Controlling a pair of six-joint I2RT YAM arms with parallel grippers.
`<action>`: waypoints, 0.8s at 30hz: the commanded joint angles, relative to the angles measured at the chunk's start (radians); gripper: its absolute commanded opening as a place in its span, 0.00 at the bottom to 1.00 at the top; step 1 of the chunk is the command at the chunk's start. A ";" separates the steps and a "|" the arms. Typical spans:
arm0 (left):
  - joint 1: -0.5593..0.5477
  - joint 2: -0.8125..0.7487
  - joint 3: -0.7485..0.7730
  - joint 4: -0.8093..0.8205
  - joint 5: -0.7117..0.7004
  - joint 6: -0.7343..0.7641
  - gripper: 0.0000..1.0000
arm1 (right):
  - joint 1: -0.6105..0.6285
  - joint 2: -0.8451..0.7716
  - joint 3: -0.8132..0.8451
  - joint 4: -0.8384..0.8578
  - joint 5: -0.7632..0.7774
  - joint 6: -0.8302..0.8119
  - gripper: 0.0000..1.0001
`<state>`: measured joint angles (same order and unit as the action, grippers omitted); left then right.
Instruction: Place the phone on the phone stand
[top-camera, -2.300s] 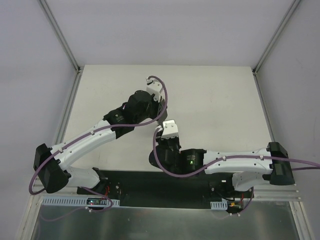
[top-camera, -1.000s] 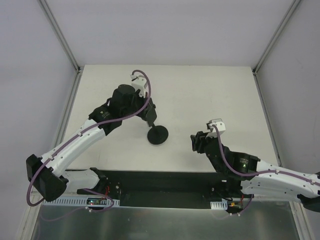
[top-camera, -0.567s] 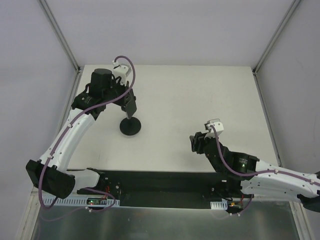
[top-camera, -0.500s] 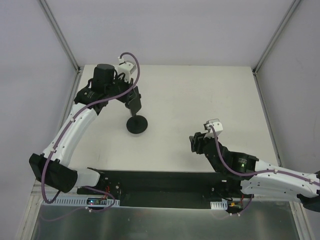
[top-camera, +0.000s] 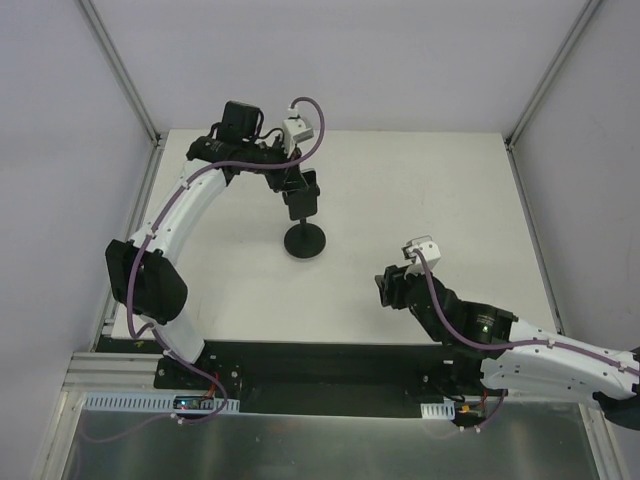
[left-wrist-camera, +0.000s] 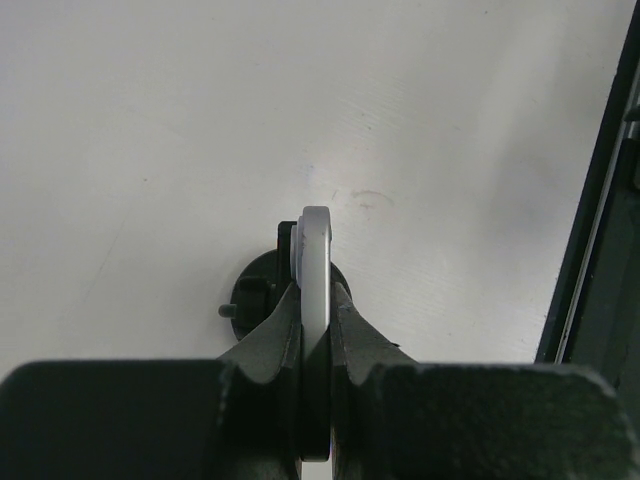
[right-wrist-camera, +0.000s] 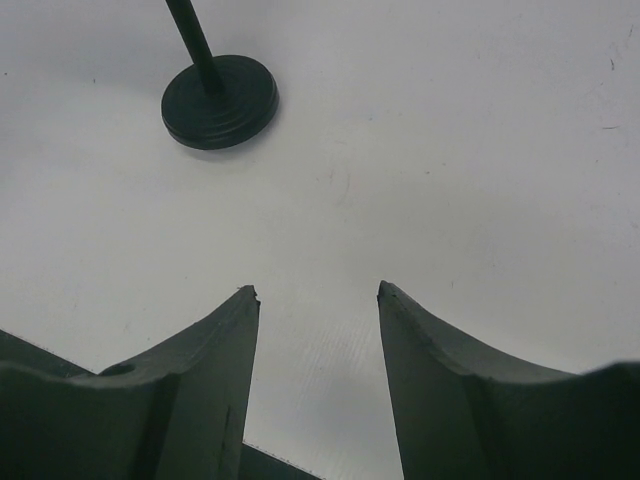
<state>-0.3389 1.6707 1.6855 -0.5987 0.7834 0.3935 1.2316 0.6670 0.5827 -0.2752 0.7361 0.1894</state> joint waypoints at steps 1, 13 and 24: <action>-0.005 -0.002 0.088 -0.030 0.186 0.125 0.00 | -0.038 0.006 0.008 0.013 -0.061 -0.024 0.54; -0.167 -0.133 -0.041 -0.113 0.151 0.216 0.00 | -0.081 0.054 0.002 0.074 -0.150 -0.027 0.53; -0.380 -0.445 -0.364 0.095 0.085 0.036 0.00 | -0.081 -0.115 -0.067 0.039 -0.130 0.028 0.54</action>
<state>-0.7086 1.3830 1.4117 -0.6922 0.8337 0.5285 1.1534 0.6060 0.5262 -0.2371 0.5930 0.1806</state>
